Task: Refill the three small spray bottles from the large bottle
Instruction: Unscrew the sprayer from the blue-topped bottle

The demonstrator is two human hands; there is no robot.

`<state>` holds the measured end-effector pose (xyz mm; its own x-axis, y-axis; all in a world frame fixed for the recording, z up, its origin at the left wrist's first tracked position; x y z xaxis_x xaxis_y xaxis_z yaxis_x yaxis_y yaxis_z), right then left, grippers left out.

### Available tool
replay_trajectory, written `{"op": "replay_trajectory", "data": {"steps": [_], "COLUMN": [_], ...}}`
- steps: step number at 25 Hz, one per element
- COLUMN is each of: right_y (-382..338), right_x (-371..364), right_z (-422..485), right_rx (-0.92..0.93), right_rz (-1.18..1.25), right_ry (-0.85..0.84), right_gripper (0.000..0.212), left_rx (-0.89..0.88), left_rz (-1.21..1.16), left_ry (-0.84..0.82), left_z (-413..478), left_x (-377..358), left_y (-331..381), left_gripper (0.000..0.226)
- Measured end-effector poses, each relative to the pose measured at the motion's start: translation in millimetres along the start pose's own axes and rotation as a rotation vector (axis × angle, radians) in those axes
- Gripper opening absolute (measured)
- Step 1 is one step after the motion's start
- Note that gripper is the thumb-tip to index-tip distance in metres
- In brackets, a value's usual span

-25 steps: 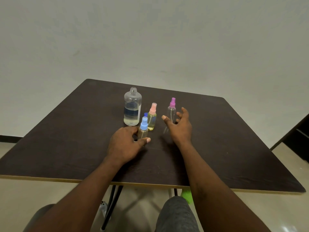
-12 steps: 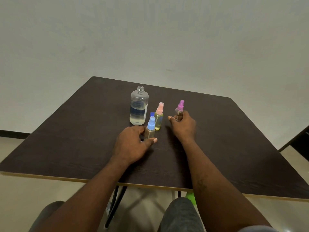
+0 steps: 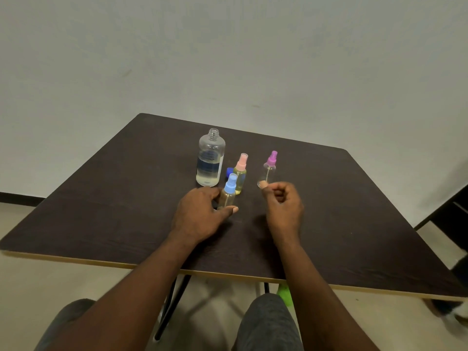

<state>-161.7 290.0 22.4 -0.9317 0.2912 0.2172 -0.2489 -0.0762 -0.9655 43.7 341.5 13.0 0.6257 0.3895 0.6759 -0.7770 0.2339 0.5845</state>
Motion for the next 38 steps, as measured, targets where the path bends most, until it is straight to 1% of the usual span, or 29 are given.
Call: {"op": "replay_trajectory", "data": {"steps": [1,2,3,5,7,10,12,15,17,19,21,22,24,26,29,31,33,34,36,38], "right_y": [-5.2,-10.3,-13.8,-18.2,-17.1,-12.2,-11.6,-12.2,-12.6,-10.1,-5.8,-3.6,-1.8,-5.7,-8.4,-6.2,-6.4,-7.6,-9.1,-8.8], "right_x": [-6.0,-13.8,-21.8,-34.2,-42.3,-44.6,-44.8,-45.9,-46.4,-45.5,-43.7,-43.4,-42.0,-40.9,-42.2,-40.8,-39.4,-39.6,-41.6,-41.3], "right_z": [-13.9,-25.5,-33.6,-40.0,-38.8,-36.3,-37.0,-38.7,-37.6,-34.9,-32.5,-30.9,-28.8,-29.7,-32.3,-31.6,-33.1,-34.2,-36.1,-36.1], "right_rx": [0.036,0.077,0.112,0.149,0.169,0.168,0.163,0.118,0.103,0.091,0.066,0.068,0.092,0.132,0.137,0.118,0.086,0.067,0.077,0.084], "right_rz": [0.015,0.027,0.04,0.037,0.005,0.037,0.092,0.164,0.169,0.135,0.12,0.127,0.19,0.224,0.201,0.249,0.367,0.408,0.346,0.228], "right_ry": [-0.117,-0.222,-0.292,-0.328,-0.333,-0.363,-0.422,-0.55,-0.534,-0.425,-0.361,-0.364,-0.431,-0.479,-0.436,-0.431,-0.498,-0.536,-0.523,-0.444], "right_gripper": [0.021,0.021,0.025,0.032,0.033,0.021,0.014,0.025,0.033,0.042,0.036,0.03,0.019,0.027,0.043,0.039,0.032,0.033,0.038,0.036], "left_rx": [-0.013,-0.024,-0.032,-0.034,-0.032,-0.061,-0.088,-0.104,-0.103,-0.092,-0.09,-0.09,-0.099,-0.11,-0.105,-0.106,-0.102,-0.097,-0.087,-0.084], "left_rz": [0.005,0.008,0.009,0.002,-0.012,-0.054,-0.074,-0.074,-0.071,-0.063,-0.061,-0.065,-0.071,-0.071,-0.057,-0.046,-0.045,-0.043,-0.032,-0.033], "left_ry": [-0.004,-0.014,-0.028,-0.061,-0.095,-0.134,-0.144,-0.154,-0.145,-0.137,-0.139,-0.143,-0.147,-0.137,-0.126,-0.128,-0.13,-0.13,-0.126,-0.126], "left_z": [0.1,0.1,0.0,-0.8,-1.8,-1.3,-0.2,-0.6,-1.0,-0.8,-1.0,-1.1,-1.7,-1.8,-2.3,-2.3,-2.2,-2.2,-2.6,-2.6], "left_x": [-0.3,-0.5,-0.8,-3.1,-6.4,-8.6,-8.5,-8.0,-8.5,-8.2,-8.0,-7.7,-6.5,-5.1,-4.6,-5.2,-5.5,-5.8,-5.1,-4.6], "left_y": [0.4,1.0,1.6,1.7,0.4,0.5,1.5,2.0,0.5,0.1,0.8,1.6,3.9,5.3,6.3,6.3,6.0,5.5,4.8,5.0], "left_gripper": [0.035,0.034,0.032,0.023,0.02,0.02,0.021,0.019,0.019,0.019,0.022,0.025,0.029,0.025,0.024,0.028,0.032,0.033,0.033,0.028]}}
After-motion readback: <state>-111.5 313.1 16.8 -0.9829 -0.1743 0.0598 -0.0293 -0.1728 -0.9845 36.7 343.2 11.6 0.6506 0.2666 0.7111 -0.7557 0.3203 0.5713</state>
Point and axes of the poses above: each hand's wrist, its own z-axis towards the middle knuckle, its own x-axis out of the back of the hand, y = z × x, the point moved 4 cm from there along z, towards the middle knuckle, and after that the axes turned 11 degrees about -x, right-handed, at the moved point
